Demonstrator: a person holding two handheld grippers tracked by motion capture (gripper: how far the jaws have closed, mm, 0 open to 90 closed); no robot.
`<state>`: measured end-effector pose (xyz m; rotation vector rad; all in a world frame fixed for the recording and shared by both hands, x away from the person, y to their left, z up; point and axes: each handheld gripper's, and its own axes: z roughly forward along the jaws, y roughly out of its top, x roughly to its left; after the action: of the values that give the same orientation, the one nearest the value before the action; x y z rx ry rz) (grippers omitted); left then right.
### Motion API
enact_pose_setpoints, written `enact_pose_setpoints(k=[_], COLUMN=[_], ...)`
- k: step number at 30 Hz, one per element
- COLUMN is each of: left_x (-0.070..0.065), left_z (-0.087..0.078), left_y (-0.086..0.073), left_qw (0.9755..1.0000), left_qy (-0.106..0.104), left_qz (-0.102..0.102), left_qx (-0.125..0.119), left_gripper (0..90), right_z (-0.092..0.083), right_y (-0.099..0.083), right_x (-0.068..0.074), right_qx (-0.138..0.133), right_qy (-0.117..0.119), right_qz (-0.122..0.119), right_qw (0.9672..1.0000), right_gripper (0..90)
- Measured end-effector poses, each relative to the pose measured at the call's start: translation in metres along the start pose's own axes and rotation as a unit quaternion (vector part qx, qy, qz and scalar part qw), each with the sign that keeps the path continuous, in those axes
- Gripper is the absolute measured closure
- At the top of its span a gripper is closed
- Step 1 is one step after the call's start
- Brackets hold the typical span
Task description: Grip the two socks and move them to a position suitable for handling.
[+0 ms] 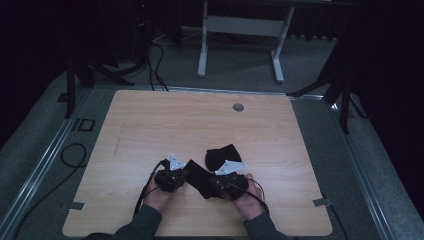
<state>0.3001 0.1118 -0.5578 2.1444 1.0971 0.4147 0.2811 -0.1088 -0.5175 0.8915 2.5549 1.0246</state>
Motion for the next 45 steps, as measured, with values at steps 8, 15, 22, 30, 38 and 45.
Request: enact_pose_setpoints(k=[8,15,22,30,38,45], left_x=[0.001,0.0,-0.001,-0.002,-0.003,-0.001], left_z=[-0.001,-0.001,-0.001,-0.002,-0.003,-0.011], left_y=[0.0,0.0,-0.001,-0.001,-0.002,-0.002], left_qw=[1.0,1.0,1.0,0.9999,0.9999,0.9996], left_qy=[-0.004,-0.003,-0.005,-0.009,-0.011,0.0], left_qz=[-0.003,-0.004,-0.006,-0.008,-0.008,-0.007], left_qx=[0.002,0.002,0.002,0.003,-0.002,-0.028], left_gripper=[84.4,83.4,83.0,81.3,73.4,65.9], right_z=[-0.026,-0.055,-0.068,-0.071,-0.069,-0.059], right_y=[-0.013,-0.031,-0.047,-0.061,-0.054,-0.031], right_x=[-0.035,-0.066,-0.086,-0.102,-0.099,-0.085], right_qx=[-0.01,-0.014,-0.001,0.052,0.024,-0.007], right_qy=[-0.034,-0.059,-0.069,-0.146,-0.131,-0.093], right_qz=[0.052,0.097,0.122,0.143,0.133,0.103], right_qw=[0.998,0.9934,0.9901,0.9776,0.9821,0.9903], right_gripper=[86.7,86.2,84.0,79.0,71.7,66.3])
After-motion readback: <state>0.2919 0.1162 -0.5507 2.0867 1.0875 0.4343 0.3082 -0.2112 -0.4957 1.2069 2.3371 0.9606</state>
